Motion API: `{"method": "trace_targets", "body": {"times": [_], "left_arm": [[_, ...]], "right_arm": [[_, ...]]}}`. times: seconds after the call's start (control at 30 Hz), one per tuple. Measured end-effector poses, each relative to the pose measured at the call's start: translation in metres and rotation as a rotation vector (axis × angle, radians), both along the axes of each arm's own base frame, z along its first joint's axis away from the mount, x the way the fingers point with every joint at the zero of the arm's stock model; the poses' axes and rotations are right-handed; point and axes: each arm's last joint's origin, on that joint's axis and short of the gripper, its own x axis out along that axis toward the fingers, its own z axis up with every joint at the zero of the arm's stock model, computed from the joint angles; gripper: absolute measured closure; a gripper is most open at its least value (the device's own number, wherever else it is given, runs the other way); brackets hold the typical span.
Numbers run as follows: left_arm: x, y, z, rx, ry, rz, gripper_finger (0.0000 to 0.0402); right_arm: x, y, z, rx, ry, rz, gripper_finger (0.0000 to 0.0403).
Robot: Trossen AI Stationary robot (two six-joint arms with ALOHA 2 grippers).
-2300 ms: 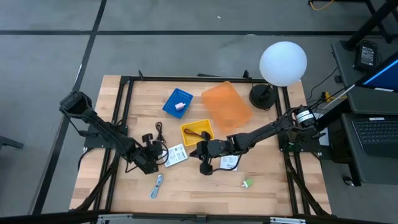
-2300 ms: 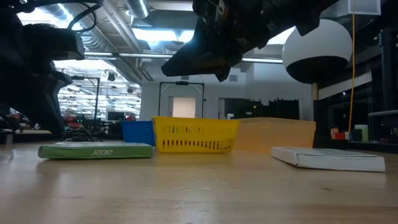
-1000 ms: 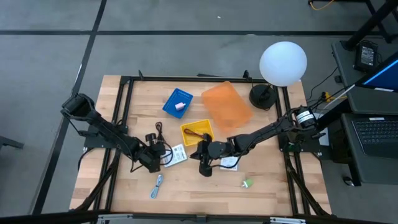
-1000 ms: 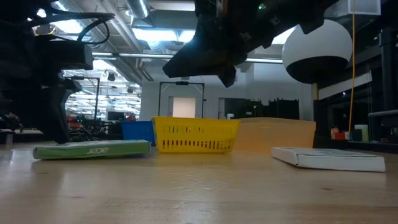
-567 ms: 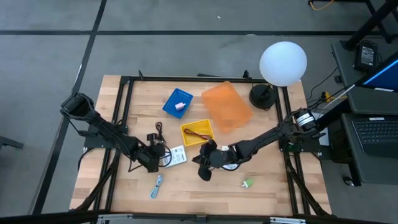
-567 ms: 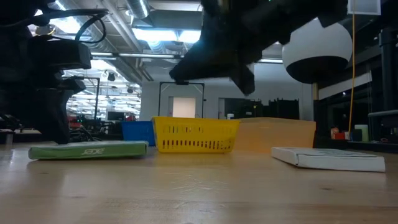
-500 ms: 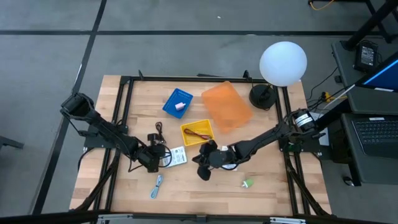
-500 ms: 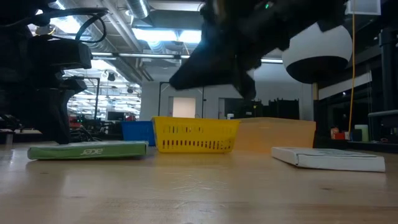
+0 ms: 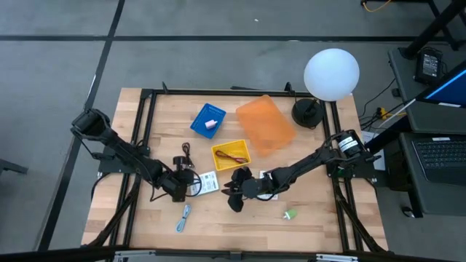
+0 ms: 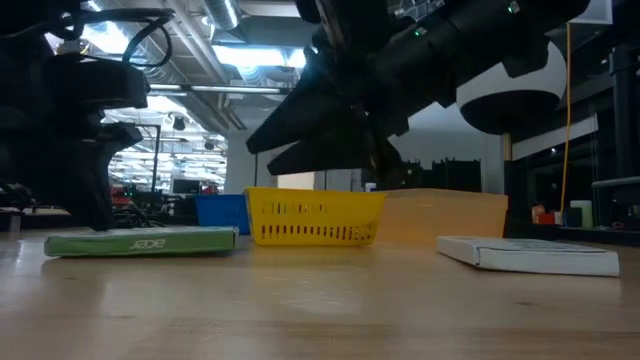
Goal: Pick and place items into bin
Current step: Put the white card reader box into the orange bin
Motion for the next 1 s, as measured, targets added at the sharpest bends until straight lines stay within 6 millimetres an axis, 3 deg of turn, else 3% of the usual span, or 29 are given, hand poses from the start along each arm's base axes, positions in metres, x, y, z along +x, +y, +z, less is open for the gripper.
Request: {"method": "trace_targets", "body": {"times": [0.17, 1.0], "left_arm": [[0.0011, -0.0012, 0.0089, -0.014, -0.008, -0.011, 0.0399], [0.0000, -0.0014, 0.0089, -0.064, 0.004, 0.036, 0.0399]], "right_arm": [[-0.0002, -0.0001, -0.0003, -0.019, 0.004, 0.011, 0.0277], [-0.0004, -0.0001, -0.0005, -0.047, 0.009, 0.026, 0.0276]]}}
